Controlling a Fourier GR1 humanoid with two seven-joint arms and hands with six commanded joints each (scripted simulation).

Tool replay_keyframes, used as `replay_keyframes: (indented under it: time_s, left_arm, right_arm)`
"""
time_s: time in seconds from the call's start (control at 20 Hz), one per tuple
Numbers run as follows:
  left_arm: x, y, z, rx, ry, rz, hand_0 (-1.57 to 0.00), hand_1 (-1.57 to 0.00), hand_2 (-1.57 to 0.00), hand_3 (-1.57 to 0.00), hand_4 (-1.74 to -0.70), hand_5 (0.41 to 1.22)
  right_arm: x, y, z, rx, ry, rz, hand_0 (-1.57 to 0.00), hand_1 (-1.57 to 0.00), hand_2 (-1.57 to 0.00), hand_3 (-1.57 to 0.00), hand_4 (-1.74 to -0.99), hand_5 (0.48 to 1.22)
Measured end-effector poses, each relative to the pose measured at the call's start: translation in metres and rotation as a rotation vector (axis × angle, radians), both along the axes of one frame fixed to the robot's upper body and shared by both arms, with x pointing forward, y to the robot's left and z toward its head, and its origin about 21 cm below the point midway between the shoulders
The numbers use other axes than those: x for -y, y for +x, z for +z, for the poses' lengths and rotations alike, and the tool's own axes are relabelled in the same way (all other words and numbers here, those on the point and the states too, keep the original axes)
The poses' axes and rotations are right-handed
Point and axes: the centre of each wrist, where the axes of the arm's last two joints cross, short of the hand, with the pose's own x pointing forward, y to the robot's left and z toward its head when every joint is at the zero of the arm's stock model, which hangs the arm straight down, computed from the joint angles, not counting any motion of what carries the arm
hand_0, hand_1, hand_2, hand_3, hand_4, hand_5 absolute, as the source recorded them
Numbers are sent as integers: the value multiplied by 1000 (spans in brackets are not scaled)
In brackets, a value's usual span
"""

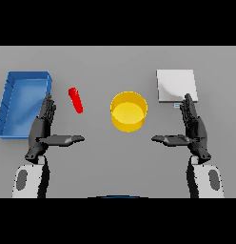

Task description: Pick up the red beaker and tilt it to pour out 1 green nut into yellow bowl. Pick up the yellow bowl and place it on the metallic measuring scale.

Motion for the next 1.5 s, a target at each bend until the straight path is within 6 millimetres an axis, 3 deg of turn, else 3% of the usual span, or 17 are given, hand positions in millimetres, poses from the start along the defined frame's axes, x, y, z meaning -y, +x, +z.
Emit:
replay_keyframes:
  time_s: [0.3, 0.4, 0.5, 0.8, 0.95, 1.25, 1.5]
  left_arm:
    - [-10, -4, -3, -4, 0, 5, 1, 1, 1, 1, -1151, 599]
    - [-16, -22, 9, 55, 101, -41, 1, 1, 1, 1, -1158, 599]
    - [-12, -24, 14, 22, 136, -63, 1, 1, 1, 1, -1163, 599]
    - [-10, -24, 16, -10, 202, -82, 1, 1, 1, 1, -1163, 604]
    - [5, -7, 3, -36, 211, -110, 1, 1, 1, 1, -1208, 615]
    - [10, 32, -10, -43, 253, -110, 1, 1, 1, 1, -1248, 650]
    - [8, 55, -15, -26, 257, -104, 1, 1, 1, 1, -1276, 680]
  right_arm:
    - [4, 1, -2, -8, -4, -5, 1, 1, 1, 1, -1167, 599]
    - [6, -15, 0, 114, -250, 4, 1, 1, 1, 1, -1162, 594]
    - [-1, -18, 4, 122, -334, 8, 1, 1, 1, 1, -1159, 590]
    - [-1, -27, 9, 121, -309, 10, 1, 1, 1, 1, -1212, 607]
    - [0, -26, 6, 112, -292, 22, 1, 1, 1, 1, -1236, 623]
    - [3, -22, 10, 126, -280, 32, 1, 1, 1, 1, -1280, 634]
    - [1, -22, 10, 138, -297, 38, 1, 1, 1, 1, -1267, 635]
